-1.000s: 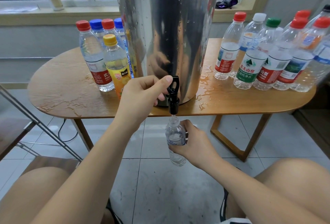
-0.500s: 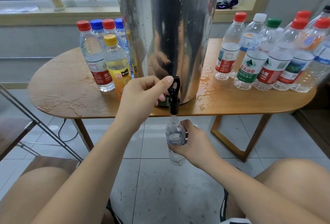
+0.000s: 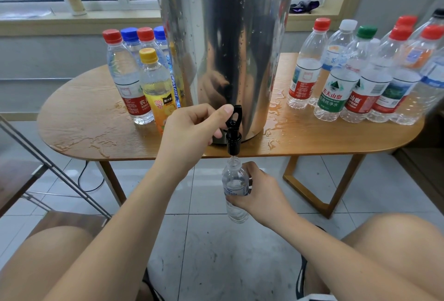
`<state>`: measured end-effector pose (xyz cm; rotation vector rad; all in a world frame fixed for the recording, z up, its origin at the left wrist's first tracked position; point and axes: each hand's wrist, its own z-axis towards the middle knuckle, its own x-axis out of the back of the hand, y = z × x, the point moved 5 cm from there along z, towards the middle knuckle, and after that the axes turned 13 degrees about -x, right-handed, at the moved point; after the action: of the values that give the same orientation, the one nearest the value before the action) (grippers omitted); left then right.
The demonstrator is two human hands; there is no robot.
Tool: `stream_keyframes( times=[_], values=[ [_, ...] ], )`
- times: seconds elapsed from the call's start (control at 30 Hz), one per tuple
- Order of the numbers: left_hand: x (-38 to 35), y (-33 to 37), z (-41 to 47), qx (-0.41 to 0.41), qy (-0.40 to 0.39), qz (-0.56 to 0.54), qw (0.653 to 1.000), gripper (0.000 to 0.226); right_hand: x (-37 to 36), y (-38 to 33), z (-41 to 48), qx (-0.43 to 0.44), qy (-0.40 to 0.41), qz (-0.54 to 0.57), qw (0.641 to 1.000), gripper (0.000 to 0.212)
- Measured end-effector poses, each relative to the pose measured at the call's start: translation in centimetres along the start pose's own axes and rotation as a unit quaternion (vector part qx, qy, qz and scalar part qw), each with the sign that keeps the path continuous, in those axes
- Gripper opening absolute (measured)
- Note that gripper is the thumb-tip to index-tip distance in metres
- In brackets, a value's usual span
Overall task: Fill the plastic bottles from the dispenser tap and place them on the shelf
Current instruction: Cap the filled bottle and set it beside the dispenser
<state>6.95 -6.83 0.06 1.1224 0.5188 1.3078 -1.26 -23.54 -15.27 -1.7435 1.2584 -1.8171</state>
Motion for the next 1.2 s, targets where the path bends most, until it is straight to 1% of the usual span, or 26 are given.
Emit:
stream_keyframes(
  times=[0.47, 0.63, 0.83, 1.2],
  values=[
    [0.12, -0.19, 0.02, -0.010, -0.005, 0.004, 1.000, 0.050, -0.21, 0.08, 0.07, -0.003, -0.002, 0.007, 1.000, 0.063],
    [0.07, -0.09, 0.01, -0.009, -0.001, -0.007, 1.000, 0.048, -0.29, 0.03, 0.07, 0.000, -0.001, 0.009, 1.000, 0.061],
    [0.07, -0.03, -0.05, -0.008, -0.004, -0.006, 1.000, 0.048, -0.35, 0.11, 0.07, -0.005, -0.005, 0.008, 1.000, 0.064],
    [0.03, 0.03, -0.04, -0.007, -0.003, -0.008, 1.000, 0.047, -0.27, 0.01, 0.04, -0.007, -0.005, 0.002, 1.000, 0.064]
  ],
)
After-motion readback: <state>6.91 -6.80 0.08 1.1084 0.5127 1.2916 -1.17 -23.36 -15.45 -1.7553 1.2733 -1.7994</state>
